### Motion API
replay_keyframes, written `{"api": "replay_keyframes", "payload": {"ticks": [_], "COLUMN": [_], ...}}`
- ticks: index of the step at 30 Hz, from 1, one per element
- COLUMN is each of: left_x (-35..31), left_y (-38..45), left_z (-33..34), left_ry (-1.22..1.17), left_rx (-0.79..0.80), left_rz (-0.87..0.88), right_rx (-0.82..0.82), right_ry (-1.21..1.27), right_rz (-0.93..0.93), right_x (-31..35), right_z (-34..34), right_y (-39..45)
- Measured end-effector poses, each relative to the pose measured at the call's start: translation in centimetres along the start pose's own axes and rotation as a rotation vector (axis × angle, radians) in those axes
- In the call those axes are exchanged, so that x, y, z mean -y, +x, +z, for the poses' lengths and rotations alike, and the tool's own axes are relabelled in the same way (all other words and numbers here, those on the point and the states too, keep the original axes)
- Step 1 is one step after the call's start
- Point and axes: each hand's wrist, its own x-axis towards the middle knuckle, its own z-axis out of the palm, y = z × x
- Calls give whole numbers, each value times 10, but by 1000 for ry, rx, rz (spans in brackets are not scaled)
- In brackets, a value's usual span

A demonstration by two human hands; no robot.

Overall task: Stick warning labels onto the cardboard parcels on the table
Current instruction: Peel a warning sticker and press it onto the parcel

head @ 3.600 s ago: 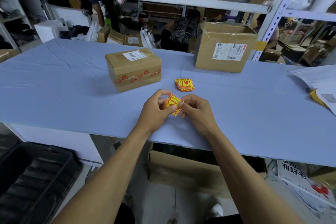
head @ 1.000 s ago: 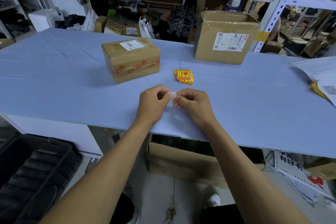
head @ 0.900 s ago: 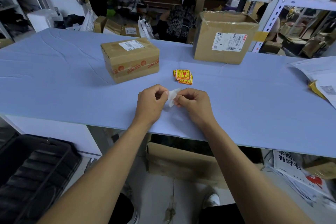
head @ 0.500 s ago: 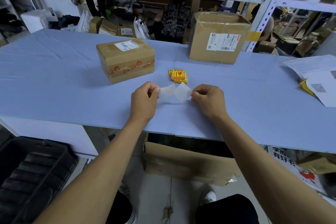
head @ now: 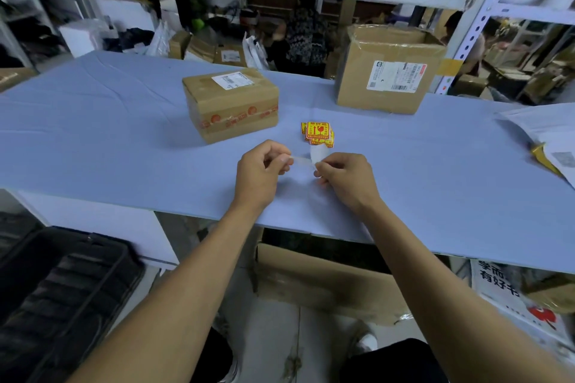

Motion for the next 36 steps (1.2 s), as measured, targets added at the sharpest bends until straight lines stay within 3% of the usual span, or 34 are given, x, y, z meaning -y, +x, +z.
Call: {"api": "replay_keyframes", "payload": {"ticks": [4, 11, 22, 27, 31, 36], "left_x": [1, 0, 3, -3, -16, -26], "left_y": [0, 1, 1, 22, 53, 110], "left_z": [-2, -4, 0, -3, -18, -43], "left_ry": [-37, 2, 51, 133, 210, 339], "left_rx": [22, 71, -64, -198, -213, -231], "left_rz": [13, 3, -42, -56, 25, 2], "right_rx": [137, 202, 121, 47, 57, 71], "right_ry": [323, 439, 214, 212, 206, 288], "right_rz": [119, 147, -46, -71, -127, -163], "right_x": [8, 7, 2, 10, 25, 47], "right_z": [2, -3, 2, 16, 36, 60], "right_y": [1, 7, 9, 31, 59, 106]}}
